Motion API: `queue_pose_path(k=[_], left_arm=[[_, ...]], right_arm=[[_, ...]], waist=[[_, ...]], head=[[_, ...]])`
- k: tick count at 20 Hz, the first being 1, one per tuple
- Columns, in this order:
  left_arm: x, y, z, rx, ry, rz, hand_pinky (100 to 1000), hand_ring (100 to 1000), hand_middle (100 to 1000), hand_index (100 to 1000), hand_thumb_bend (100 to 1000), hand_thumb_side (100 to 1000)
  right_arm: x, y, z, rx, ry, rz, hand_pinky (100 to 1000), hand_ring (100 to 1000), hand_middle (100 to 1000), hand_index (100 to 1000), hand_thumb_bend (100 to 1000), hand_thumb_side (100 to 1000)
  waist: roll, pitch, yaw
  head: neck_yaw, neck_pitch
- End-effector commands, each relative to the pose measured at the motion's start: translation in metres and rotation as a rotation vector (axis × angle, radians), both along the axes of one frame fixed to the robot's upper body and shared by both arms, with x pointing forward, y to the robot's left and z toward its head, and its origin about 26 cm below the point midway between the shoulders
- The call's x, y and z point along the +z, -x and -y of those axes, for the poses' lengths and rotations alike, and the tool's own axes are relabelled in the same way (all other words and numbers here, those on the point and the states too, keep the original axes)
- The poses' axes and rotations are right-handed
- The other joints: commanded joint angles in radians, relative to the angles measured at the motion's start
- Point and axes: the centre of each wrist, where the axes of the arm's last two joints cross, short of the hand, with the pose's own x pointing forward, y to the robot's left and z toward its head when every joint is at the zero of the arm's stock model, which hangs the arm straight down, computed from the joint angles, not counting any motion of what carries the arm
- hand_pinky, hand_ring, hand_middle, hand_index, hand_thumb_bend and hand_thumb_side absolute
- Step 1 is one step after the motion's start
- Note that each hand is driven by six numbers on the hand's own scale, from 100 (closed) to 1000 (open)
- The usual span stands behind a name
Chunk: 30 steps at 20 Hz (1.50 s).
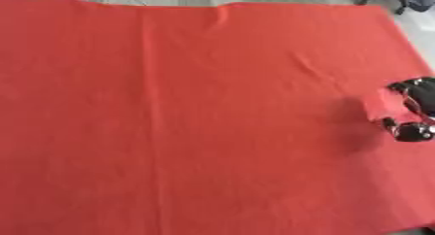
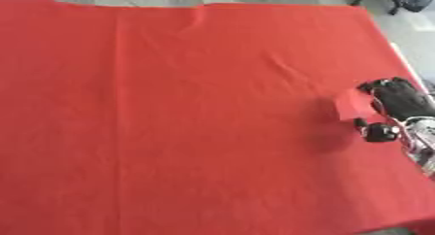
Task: Pick up the objects with one hand, pass them to the other hand, and then place them into the box on the other side of the table.
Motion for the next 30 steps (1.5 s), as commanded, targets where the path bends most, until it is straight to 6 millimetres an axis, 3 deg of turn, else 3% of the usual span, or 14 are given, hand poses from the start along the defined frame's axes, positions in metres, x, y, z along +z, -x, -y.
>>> queue_pose_path(k=[1, 15, 26, 30], left_arm=[[0.006, 0.003, -0.003, 0.001, -0.019, 0.019, 668, 632, 752, 779, 100, 851], [0.012, 0.003, 0.001, -0.029, -0.051, 0.028, 668, 633, 752, 778, 100, 831], [0.025, 0.004, 0.012, -0.090, -0.077, 0.061, 667, 632, 752, 778, 100, 815], [0.030, 0.005, 0.016, -0.112, -0.090, 0.074, 668, 633, 752, 778, 100, 802]], right_arm=[[0.016, 0.003, -0.005, 0.023, 0.010, 0.053, 964, 720, 548, 629, 215, 100], [0.017, 0.016, -0.069, 0.184, -0.252, 0.100, 915, 719, 463, 584, 216, 100], [0.010, 0.003, -0.101, 0.340, -0.412, 0.109, 874, 734, 434, 572, 213, 100], [0.013, -0.004, -0.115, 0.387, -0.479, 0.132, 851, 742, 433, 566, 158, 100]], waist=[[0.002, -0.032, -0.005], [0.005, -0.071, -0.023], [0.001, -0.085, -0.004], [0.000, -0.096, 0.002]], head=[[0.009, 0.005], [0.043, 0.021], [0.056, 0.024], [0.081, 0.033]])
